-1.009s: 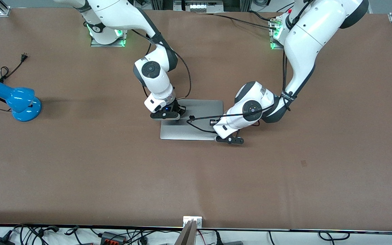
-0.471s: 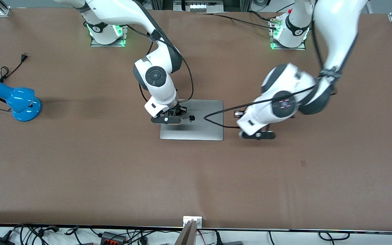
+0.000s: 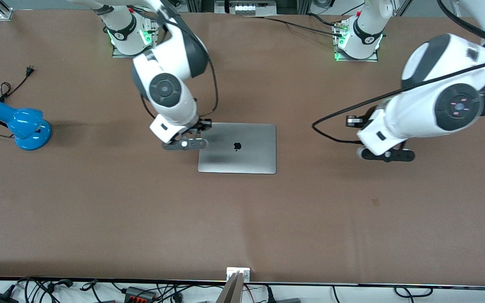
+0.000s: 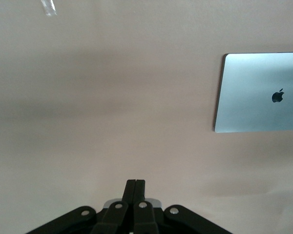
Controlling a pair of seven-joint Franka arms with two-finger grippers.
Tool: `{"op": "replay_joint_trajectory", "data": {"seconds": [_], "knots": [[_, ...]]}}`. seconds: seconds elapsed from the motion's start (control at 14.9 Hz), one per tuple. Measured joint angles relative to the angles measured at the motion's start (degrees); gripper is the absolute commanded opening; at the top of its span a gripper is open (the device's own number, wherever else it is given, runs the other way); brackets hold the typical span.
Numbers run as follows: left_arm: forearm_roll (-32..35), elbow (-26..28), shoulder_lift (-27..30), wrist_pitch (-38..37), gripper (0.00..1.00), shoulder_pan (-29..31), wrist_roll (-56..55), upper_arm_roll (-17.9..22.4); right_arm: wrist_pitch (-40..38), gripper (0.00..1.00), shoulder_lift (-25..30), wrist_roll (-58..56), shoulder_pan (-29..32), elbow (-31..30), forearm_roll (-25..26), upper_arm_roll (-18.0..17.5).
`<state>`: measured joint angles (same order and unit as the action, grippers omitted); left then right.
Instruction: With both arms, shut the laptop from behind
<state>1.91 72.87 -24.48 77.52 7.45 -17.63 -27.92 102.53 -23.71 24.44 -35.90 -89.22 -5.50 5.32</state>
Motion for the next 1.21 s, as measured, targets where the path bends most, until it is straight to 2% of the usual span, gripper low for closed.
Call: {"op": "replay_joint_trajectory", "data": {"seconds": [0.4, 0.61, 0.81, 0.94, 1.21], "knots": [[0.0, 0.4, 6.3, -4.3, 0.00, 8.3, 8.6, 0.1, -9.8, 1.00, 6.8, -8.2, 7.0, 1.9, 1.0, 0.2], [0.0, 6.5, 9.9, -0.7, 0.00, 9.0, 10.4, 0.0, -12.3, 1.00, 9.9, -12.7, 8.1, 2.0, 5.8, 2.4], [0.0, 13.0, 14.3, 3.2, 0.00, 9.0, 11.7, -0.2, -12.5, 1.00, 11.9, -18.1, 8.8, 2.2, 6.3, 6.0], [0.0, 14.4, 15.8, 3.5, 0.00, 9.1, 12.6, -0.1, -12.9, 1.00, 12.3, -21.6, 10.3, 3.2, 6.3, 6.9], [0.0, 14.6, 16.1, 3.6, 0.00, 9.6, 13.6, 0.0, -19.3, 1.00, 12.5, -26.9, 16.3, 8.6, 6.1, 6.9]]}}
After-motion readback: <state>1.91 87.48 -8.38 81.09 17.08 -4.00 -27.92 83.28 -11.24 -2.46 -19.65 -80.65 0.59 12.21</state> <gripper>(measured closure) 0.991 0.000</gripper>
